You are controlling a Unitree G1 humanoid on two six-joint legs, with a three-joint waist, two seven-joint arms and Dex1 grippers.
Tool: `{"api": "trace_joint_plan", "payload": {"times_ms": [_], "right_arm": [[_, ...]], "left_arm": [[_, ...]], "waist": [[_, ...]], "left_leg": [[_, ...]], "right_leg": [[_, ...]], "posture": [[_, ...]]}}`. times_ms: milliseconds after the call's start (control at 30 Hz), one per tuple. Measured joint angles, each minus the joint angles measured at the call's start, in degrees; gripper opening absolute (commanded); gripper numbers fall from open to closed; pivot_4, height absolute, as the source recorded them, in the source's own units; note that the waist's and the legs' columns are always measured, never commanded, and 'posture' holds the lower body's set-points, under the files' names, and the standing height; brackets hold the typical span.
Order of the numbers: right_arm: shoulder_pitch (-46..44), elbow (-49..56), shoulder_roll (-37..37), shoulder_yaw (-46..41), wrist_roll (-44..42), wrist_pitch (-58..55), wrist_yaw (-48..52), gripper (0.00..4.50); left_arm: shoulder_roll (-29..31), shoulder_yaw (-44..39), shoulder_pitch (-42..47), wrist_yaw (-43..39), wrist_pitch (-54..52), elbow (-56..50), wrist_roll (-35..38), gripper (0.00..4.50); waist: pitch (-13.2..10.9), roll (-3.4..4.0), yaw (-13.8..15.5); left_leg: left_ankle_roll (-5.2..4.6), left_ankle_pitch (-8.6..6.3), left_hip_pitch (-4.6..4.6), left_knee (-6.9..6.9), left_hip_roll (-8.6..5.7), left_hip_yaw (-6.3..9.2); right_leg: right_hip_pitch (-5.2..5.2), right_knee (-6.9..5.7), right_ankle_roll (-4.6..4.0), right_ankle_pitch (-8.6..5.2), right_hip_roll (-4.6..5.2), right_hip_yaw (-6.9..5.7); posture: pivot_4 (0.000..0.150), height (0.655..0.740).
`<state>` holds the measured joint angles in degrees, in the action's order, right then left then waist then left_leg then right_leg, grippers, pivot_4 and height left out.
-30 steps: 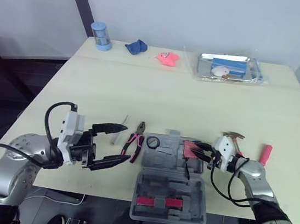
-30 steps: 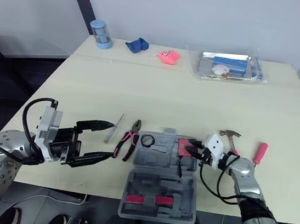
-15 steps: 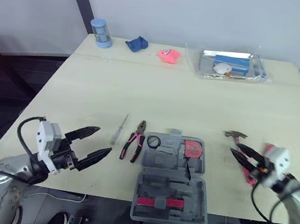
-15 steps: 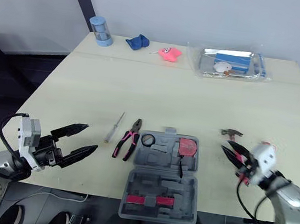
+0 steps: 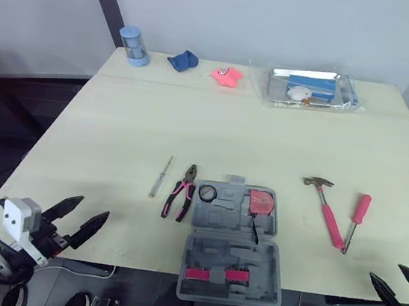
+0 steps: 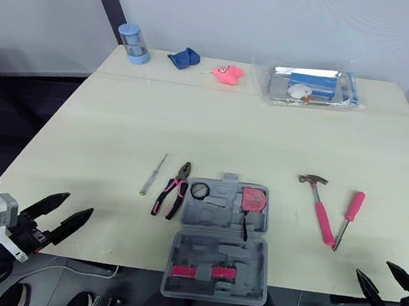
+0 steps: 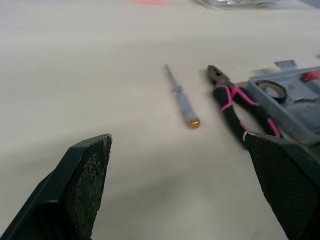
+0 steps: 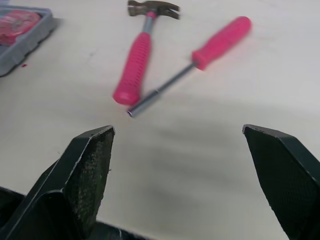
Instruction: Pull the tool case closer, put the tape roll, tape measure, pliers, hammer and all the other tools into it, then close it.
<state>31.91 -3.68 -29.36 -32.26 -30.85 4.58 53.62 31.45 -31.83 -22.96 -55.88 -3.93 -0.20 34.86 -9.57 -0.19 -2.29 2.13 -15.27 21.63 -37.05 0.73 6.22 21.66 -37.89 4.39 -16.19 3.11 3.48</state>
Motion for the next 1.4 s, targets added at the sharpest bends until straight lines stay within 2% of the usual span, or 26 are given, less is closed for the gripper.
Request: {"api": "trace_joint_plan", "payload": {"times_ms": [200, 433, 600, 833, 967, 1033, 1233, 1400], "right_arm": [[0.3, -0.9, 0.2, -0.1, 0.1, 0.6, -0.1, 4.4], [0.8, 6.8, -0.7, 1.3, -0.2, -2.6, 0.0, 4.4], [-2.2, 12.8, -2.9, 3.6, -0.9, -6.1, 0.6, 4.4], [-6.9, 20.9, -7.1, 6.7, -4.2, -9.4, 4.7, 4.4], [-9.2, 22.5, -8.3, 7.8, -4.8, -11.0, 5.5, 4.4], [-12.2, 24.3, -9.1, 9.1, -5.2, -12.0, 5.8, 4.4], [-15.7, 26.4, -11.2, 10.5, -6.5, -14.6, 6.4, 4.4], [-17.1, 28.5, -13.6, 11.5, -7.4, -15.6, 8.9, 4.4]], "left_arm": [[0.1, 0.0, 0.1, -0.1, 0.5, 0.3, 0.0, 4.5], [0.9, 1.6, 0.2, -1.6, 0.5, -1.1, -1.2, 4.5], [0.9, 3.9, 1.3, -1.1, 0.1, -3.8, -2.3, 4.5], [-4.1, 11.9, 0.4, 9.7, -4.7, -16.1, -6.4, 4.5], [-6.6, 15.1, 0.6, 17.5, -8.8, -19.9, -9.5, 4.5], [-8.6, 18.7, 2.9, 23.9, -12.3, -22.3, -12.9, 4.5], [-12.6, 23.1, 8.1, 33.8, -18.7, -23.8, -17.5, 4.5], [-13.2, 25.7, 13.5, 36.8, -21.2, -21.1, -19.9, 4.5]], "waist": [[0.0, 0.0, 0.0], [0.0, 0.01, 0.0], [0.0, 0.01, 0.0], [0.0, -0.1, 0.2], [0.0, -0.09, 0.3], [0.0, -0.1, 0.3], [0.0, -0.09, 0.4], [0.0, -0.11, 0.4]], "left_leg": [[0.0, 0.0, 0.01, 0.01, 0.0, -0.04], [0.0, 0.0, 0.01, 0.0, 0.0, -0.06], [0.0, 0.0, 0.0, 0.0, 0.01, -0.07], [0.01, 0.0, 0.04, -0.02, 0.0, 0.0], [0.0, 0.0, 0.03, -0.05, -0.01, -0.01], [0.0, 0.0, 0.04, -0.11, -0.02, 0.0], [0.0, 0.0, 0.06, -0.12, -0.04, 0.04], [0.01, 0.0, 0.07, -0.14, -0.05, 0.08]], "right_leg": [[0.01, 0.01, 0.08, 0.05, 0.0, 0.05], [0.01, 0.01, 0.1, 0.06, 0.0, 0.07], [0.01, -0.01, 0.17, 0.11, -0.01, 0.08], [0.0, 0.02, 0.23, 0.14, -0.01, 0.04], [-0.01, 0.0, 0.23, 0.14, 0.0, 0.05], [-0.02, -0.03, 0.24, 0.15, -0.02, 0.04], [-0.02, -0.03, 0.25, 0.16, -0.02, 0.01], [-0.02, -0.04, 0.25, 0.16, -0.02, -0.03]], "posture": [[0.15, 0.74], [0.15, 0.74], [0.15, 0.74], [0.15, 0.74], [0.15, 0.74], [0.15, 0.74], [0.15, 0.74], [0.15, 0.74]]}}
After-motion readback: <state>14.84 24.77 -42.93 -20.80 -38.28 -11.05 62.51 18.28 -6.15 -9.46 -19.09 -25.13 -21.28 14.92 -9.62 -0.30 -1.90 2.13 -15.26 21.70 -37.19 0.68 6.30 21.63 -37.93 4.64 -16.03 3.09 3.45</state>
